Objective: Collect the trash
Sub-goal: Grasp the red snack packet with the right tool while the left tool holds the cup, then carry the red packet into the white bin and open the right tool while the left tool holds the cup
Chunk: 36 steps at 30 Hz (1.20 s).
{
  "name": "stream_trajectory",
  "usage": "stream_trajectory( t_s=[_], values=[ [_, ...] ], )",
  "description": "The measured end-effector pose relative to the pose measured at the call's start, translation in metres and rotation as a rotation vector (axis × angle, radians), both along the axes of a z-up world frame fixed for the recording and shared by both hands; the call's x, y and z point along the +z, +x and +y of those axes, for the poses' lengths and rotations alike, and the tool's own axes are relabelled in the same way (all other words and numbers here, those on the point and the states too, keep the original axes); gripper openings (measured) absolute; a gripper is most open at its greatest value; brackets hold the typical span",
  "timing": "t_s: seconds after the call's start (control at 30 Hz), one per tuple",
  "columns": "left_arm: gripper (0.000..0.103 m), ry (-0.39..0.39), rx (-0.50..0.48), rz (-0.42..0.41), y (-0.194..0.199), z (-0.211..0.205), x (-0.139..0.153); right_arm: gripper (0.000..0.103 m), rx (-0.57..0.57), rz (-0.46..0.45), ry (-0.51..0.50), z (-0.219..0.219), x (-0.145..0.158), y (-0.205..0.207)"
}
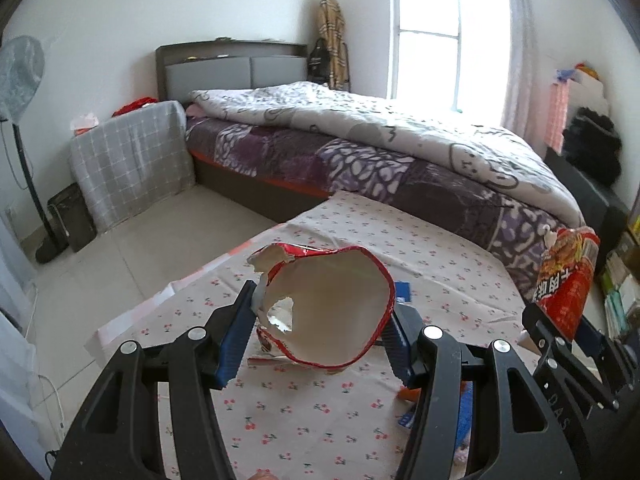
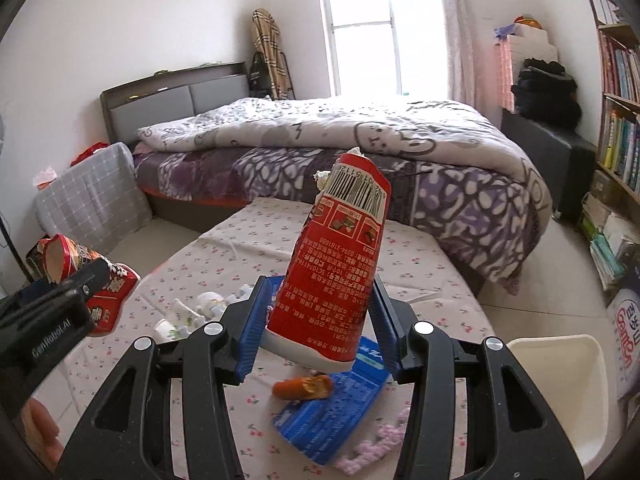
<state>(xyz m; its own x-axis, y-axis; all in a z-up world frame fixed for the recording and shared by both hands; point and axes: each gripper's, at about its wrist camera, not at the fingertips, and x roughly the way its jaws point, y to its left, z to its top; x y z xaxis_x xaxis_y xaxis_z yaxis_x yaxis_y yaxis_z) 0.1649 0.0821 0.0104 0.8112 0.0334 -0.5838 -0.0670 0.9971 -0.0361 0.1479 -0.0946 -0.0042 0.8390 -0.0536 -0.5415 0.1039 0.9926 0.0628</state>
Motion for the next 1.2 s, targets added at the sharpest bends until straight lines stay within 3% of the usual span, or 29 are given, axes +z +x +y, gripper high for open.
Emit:
stream_trajectory(
  t_s=[0.47, 1.2],
  values=[
    [0.057, 0.008, -0.092, 0.005, -0.007, -0.055, -0.004, 0.046, -0.077, 0.005, -0.016, -0.045, 0.007, -0.016],
    [0.057, 0.037, -0.276, 0.021, -0.026, -0.158, -0.019, 0.050, -0.294, 0.079, 0.019, -0.161, 0.009, -0.055]
  ],
)
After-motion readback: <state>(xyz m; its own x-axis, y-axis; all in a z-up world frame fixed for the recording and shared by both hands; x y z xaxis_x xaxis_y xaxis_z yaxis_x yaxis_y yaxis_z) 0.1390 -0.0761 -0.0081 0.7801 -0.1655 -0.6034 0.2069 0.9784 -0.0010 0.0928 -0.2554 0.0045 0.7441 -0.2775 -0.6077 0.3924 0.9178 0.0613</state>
